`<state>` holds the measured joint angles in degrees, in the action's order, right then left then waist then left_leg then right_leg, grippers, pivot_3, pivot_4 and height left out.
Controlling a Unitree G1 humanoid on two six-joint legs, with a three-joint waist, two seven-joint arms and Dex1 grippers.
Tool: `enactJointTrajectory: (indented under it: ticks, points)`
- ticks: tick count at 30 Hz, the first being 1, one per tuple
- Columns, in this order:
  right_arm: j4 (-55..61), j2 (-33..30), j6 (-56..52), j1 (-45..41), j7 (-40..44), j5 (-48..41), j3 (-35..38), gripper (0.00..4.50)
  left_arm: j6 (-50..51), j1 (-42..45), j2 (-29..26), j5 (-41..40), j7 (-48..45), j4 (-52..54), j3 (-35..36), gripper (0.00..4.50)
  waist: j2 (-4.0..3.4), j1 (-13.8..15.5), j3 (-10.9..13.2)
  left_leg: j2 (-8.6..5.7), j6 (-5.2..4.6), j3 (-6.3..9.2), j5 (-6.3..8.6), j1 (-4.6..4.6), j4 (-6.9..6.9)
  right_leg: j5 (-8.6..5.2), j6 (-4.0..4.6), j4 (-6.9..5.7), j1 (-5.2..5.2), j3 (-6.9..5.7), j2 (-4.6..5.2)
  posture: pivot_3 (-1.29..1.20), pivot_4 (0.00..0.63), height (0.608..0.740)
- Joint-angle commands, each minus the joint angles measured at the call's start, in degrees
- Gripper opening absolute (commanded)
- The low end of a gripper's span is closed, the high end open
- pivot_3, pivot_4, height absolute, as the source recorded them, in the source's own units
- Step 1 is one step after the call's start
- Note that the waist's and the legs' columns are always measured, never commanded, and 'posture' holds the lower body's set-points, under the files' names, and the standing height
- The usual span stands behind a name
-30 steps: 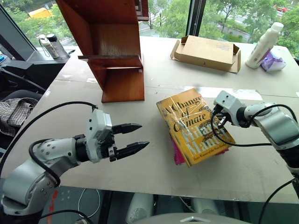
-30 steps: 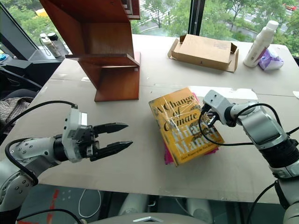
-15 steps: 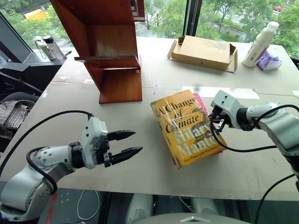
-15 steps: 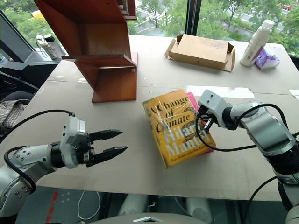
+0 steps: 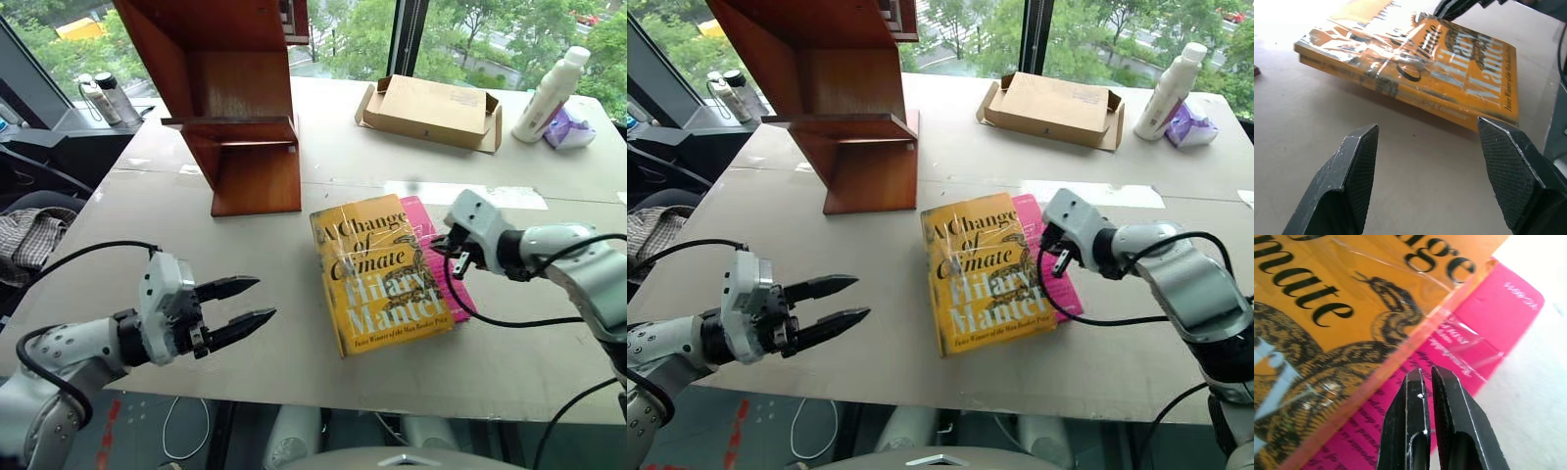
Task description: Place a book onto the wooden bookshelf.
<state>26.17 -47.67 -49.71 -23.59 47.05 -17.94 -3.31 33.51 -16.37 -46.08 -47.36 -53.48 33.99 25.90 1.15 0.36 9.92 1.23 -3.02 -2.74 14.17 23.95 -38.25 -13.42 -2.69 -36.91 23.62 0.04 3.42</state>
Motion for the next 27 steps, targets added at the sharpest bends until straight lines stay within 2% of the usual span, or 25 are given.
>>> enactJointTrajectory:
  ticks: [1, 2, 3, 5, 7, 8, 10, 12, 18, 21, 27]
  points:
    - [-0.28, -3.26, 8.37, 6.98, 13.09, -10.62, 17.36, 0.60, 6.15, -0.56, 0.62, -7.46, 3.60, -1.29, 3.15, 3.30, 0.00, 0.23, 0.00, 0.00, -0.02, -0.01, 0.01, -0.02, 0.00, 0.00, -0.02, 0.00, -0.02, 0.01, -0.04, 0.00, 0.150, 0.740]
    - [-0.43, -3.53, 9.66, 9.41, 16.24, -13.47, 21.27, 0.79, 8.54, -0.45, 0.52, -9.91, 4.63, -2.31, 3.62, 3.30, 0.00, 0.31, 0.00, 0.02, -0.02, 0.02, 0.01, -0.03, 0.01, 0.01, -0.03, 0.00, -0.05, -0.01, -0.11, 0.00, 0.150, 0.740]
    - [-0.58, -3.72, 10.24, 11.21, 18.31, -15.71, 24.05, 1.46, 10.49, -0.28, 0.19, -11.75, 5.32, -3.30, 3.95, 3.30, 0.00, 0.32, 0.00, 0.05, -0.02, 0.03, 0.01, -0.06, 0.01, 0.03, -0.06, 0.00, -0.07, -0.02, -0.28, 0.00, 0.150, 0.740]
    - [-0.92, -4.13, 12.18, 14.63, 22.27, -18.90, 28.72, 2.23, 15.56, 0.68, -0.87, -17.22, 6.64, -5.70, 4.01, 3.30, 0.00, 0.32, 0.00, 0.08, -0.03, 0.07, 0.01, -0.10, 0.01, 0.02, -0.05, -0.02, -0.11, -0.03, -0.30, 0.00, 0.150, 0.740]
    - [-0.11, -5.44, 12.71, 19.23, 27.22, -22.03, 33.21, 3.21, 23.46, 4.51, -2.36, -25.47, 12.25, -10.17, 2.07, 3.30, -0.01, 0.30, 0.00, 0.11, -0.03, 0.09, 0.01, -0.14, -0.01, 0.01, -0.03, -0.06, -0.12, -0.03, -0.30, 0.00, 0.150, 0.740]
    - [0.40, -5.94, 12.60, 20.69, 28.49, -23.35, 34.47, 3.73, 27.00, 6.27, -3.15, -29.08, 15.04, -12.38, 1.23, 3.30, -0.02, 0.40, -0.01, 0.11, -0.03, 0.09, 0.01, -0.16, -0.03, 0.00, -0.02, -0.12, -0.12, -0.03, -0.29, 0.00, 0.150, 0.740]
    - [1.95, -7.16, 11.76, 22.96, 29.65, -25.59, 35.88, 4.47, 31.57, 9.48, -4.17, -34.49, 18.34, -16.17, -0.01, 3.30, -0.02, 0.39, -0.01, 0.11, -0.03, 0.11, 0.00, -0.20, -0.09, 0.00, -0.02, -0.23, -0.14, -0.04, -0.29, 0.00, 0.150, 0.740]
    - [3.50, -8.28, 12.29, 25.87, 30.94, -26.05, 37.16, 4.47, 35.85, 13.52, -4.54, -41.05, 23.89, -21.81, -2.83, 3.30, -0.01, 0.29, -0.02, 0.09, -0.03, 0.08, 0.00, -0.21, -0.15, 0.00, -0.03, -0.30, -0.14, 0.01, -0.29, 0.00, 0.150, 0.740]
    - [6.33, -6.49, 11.45, 29.74, 27.87, -31.66, 43.10, 4.47, 42.50, 26.44, 0.35, -51.46, 36.63, -35.77, -13.95, 3.30, 0.07, 0.43, -0.04, 0.05, -0.03, 0.07, 0.00, -0.22, -0.18, 0.04, -0.13, -0.42, -0.14, 0.03, -0.30, 0.00, 0.150, 0.740]
    - [6.88, -5.96, 11.20, 30.79, 26.31, -34.04, 44.85, 4.47, 43.68, 32.58, 4.34, -51.79, 39.04, -40.72, -17.70, 3.30, 0.09, 0.47, -0.04, 0.04, -0.02, 0.09, -0.01, -0.20, -0.19, 0.10, -0.22, -0.45, -0.13, 0.02, -0.29, 0.00, 0.150, 0.740]
    - [9.42, -5.58, 12.11, 34.56, 24.28, -34.62, 45.76, 4.47, 44.28, 40.61, 13.20, -44.87, 38.32, -46.43, -21.59, 3.30, 0.12, 0.35, -0.06, -0.02, -0.02, 0.05, -0.01, -0.19, -0.24, 0.03, -0.08, -0.48, -0.14, 0.05, -0.31, 0.00, 0.150, 0.740]
